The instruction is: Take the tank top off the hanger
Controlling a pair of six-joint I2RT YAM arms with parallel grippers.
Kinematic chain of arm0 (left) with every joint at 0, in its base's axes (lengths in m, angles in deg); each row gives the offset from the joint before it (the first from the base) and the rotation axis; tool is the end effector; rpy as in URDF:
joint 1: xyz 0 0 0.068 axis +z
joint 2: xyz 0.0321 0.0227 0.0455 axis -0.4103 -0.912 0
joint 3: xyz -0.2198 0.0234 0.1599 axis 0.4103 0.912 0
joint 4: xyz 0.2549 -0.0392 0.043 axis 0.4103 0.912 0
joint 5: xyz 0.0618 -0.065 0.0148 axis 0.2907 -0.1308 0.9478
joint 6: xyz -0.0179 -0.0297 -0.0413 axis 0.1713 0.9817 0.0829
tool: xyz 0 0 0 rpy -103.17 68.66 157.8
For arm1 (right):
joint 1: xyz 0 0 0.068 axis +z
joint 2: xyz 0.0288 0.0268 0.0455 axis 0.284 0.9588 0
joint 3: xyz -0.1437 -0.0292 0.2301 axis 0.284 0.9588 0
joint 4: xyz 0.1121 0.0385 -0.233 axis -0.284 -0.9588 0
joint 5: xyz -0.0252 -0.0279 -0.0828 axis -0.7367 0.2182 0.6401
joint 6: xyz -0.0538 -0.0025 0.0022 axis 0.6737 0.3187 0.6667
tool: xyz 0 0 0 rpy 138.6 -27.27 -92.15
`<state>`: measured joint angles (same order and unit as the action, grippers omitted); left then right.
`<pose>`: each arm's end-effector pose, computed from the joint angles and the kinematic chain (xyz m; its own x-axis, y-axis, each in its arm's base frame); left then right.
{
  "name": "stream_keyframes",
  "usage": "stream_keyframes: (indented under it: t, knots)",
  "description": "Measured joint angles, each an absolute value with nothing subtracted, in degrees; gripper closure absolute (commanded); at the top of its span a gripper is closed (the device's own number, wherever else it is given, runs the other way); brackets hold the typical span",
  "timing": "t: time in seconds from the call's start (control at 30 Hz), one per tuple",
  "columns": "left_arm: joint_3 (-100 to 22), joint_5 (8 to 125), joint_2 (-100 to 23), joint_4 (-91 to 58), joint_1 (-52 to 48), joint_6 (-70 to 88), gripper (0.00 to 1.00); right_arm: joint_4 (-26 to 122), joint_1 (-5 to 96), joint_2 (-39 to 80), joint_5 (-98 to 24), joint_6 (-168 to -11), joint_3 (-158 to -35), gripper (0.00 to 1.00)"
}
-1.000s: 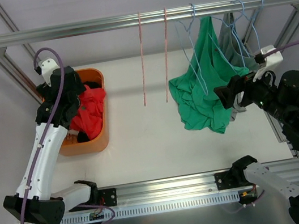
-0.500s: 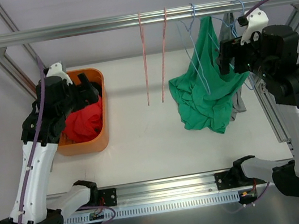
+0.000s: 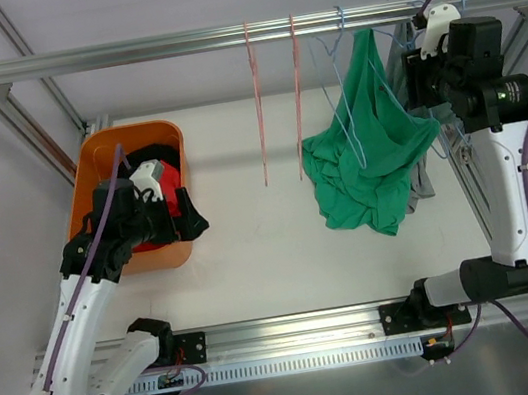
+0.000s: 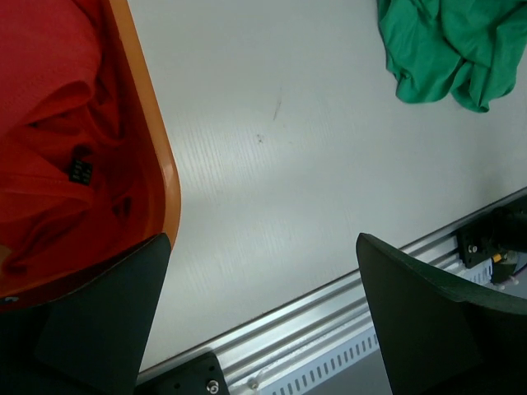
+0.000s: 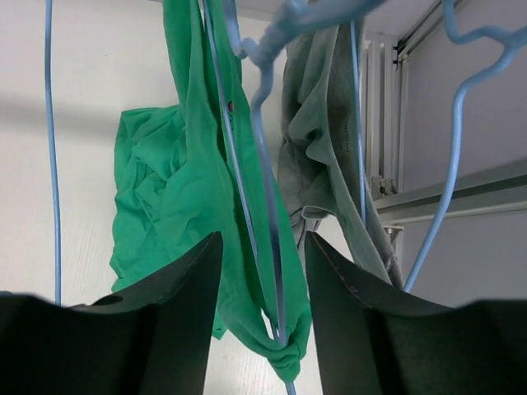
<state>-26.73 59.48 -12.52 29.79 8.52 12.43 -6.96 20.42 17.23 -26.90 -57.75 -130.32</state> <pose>0.1607 -0.0551 0.3570 -0.6461 -0.0820 -0.7588 0.3140 0.8776 -0.3622 0.2409 0.0146 0.5079 -0.3532 -0.4493 -0.8206 -0.1901 0.8933 -0.4072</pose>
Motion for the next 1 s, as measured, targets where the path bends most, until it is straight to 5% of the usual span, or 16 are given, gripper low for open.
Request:
stream_keyframes:
  t: [0.1,0.27,0.33,1.0]
  knots:
    - [-24.65,58.61,-12.00,29.81,8.52,12.41,0.01,-5.49,18.28,17.56,-30.07,-57.14,-128.47,0.70]
    - [-24.20,57.14,-11.02,29.35,8.52,12.43,0.01,-2.54,15.83,17.16,-36.95,-58.10,-125.34,0.83]
    - [-24.28,56.33,-10.60,29.27,8.54,12.43,0.01,-0.88,15.46,16.24,-39.60,-58.86,-123.53,0.99]
    - [-33.35,49.56,-11.98,27.82,8.39,14.07,0.01,5.85,16.16,10.02,-44.84,-67.43,-118.02,1.00]
